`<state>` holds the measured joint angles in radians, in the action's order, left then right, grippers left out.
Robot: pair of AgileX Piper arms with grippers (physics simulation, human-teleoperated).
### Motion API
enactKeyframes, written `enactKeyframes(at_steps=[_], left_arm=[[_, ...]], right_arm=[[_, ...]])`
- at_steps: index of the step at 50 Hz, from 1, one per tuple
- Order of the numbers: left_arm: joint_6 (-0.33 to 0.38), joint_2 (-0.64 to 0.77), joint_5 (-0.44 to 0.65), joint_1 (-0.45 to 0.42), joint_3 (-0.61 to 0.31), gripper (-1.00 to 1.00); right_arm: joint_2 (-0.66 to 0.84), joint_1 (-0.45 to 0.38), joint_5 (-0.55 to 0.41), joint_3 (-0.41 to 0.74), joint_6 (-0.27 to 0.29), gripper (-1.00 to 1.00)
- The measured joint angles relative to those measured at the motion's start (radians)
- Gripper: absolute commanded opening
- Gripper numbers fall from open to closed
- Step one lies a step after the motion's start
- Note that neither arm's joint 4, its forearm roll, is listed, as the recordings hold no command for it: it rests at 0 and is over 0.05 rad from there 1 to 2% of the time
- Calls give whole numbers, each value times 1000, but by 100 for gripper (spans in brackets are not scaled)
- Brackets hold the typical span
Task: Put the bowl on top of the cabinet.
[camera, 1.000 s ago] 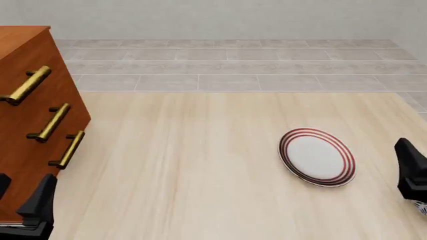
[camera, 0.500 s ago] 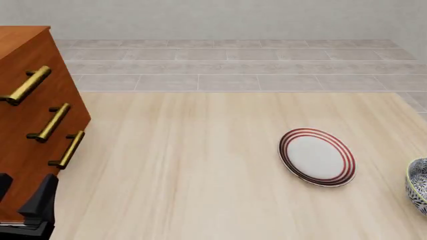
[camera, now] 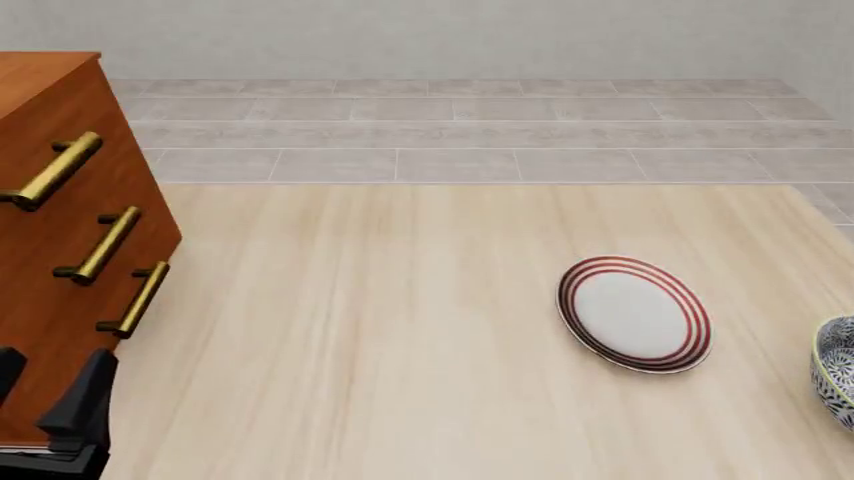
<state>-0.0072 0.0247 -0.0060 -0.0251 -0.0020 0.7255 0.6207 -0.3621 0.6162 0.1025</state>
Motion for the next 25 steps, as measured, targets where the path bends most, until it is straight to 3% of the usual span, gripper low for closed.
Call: enactKeyframes(at_steps=[9, 25], left_arm=[[1, 12, -10, -2, 0, 100], [3, 33, -28, -3, 1, 100]], right_arm=[[64, 90, 0, 19, 6, 100], [147, 118, -6, 27, -22, 100]])
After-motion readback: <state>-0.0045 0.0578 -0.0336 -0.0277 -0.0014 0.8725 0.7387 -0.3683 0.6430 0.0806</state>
